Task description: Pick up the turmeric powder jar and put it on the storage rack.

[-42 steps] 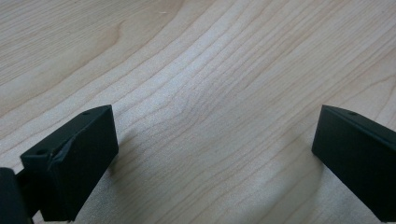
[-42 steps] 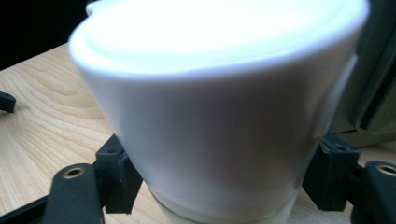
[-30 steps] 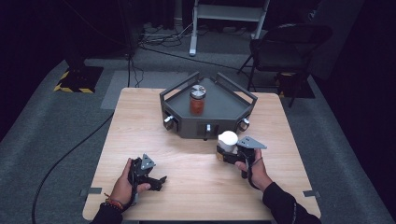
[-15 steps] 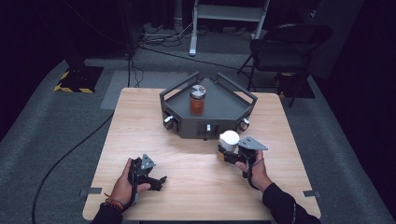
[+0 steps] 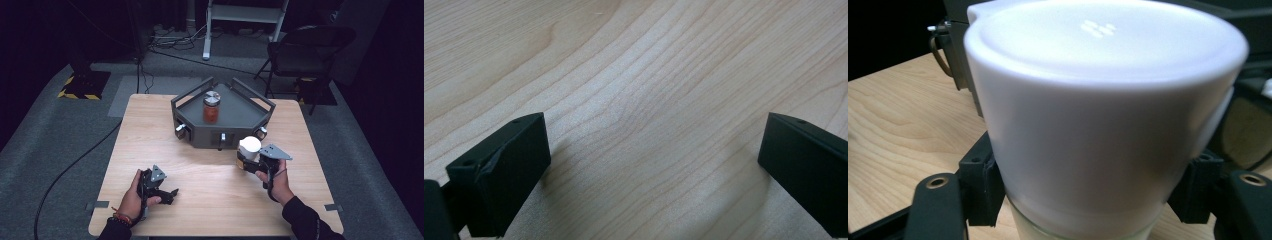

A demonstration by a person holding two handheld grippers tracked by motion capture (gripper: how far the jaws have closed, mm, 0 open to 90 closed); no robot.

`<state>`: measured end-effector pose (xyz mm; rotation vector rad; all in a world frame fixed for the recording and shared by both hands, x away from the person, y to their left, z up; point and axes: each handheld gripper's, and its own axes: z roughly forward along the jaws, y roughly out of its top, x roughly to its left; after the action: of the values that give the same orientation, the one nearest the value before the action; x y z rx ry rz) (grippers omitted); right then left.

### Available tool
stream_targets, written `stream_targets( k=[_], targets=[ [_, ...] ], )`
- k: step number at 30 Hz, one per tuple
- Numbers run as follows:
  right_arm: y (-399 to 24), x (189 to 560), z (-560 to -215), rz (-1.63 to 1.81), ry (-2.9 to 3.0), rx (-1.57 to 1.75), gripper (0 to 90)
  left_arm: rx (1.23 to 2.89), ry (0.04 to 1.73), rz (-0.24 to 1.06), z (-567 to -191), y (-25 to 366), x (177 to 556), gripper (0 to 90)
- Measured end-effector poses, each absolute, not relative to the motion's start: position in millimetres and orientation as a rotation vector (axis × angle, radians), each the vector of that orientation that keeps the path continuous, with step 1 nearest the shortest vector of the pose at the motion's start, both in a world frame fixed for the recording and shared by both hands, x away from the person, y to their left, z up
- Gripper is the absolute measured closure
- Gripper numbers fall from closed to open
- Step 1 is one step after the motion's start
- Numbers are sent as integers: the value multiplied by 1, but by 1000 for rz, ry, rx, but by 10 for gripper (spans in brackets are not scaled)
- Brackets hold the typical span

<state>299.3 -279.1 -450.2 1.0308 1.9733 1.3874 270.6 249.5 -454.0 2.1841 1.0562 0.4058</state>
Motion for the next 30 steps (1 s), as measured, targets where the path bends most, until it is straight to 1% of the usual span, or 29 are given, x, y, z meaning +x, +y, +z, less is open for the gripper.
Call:
stream_targets(
  k=[14, 30],
  targets=[
    [-282, 296, -419, 1375, 1970, 1019, 301, 2183, 1057, 406, -454, 249, 271, 4],
    [-276, 298, -376, 1372, 1934, 1024, 301, 2184, 1056, 406, -454, 250, 271, 4]
  ],
)
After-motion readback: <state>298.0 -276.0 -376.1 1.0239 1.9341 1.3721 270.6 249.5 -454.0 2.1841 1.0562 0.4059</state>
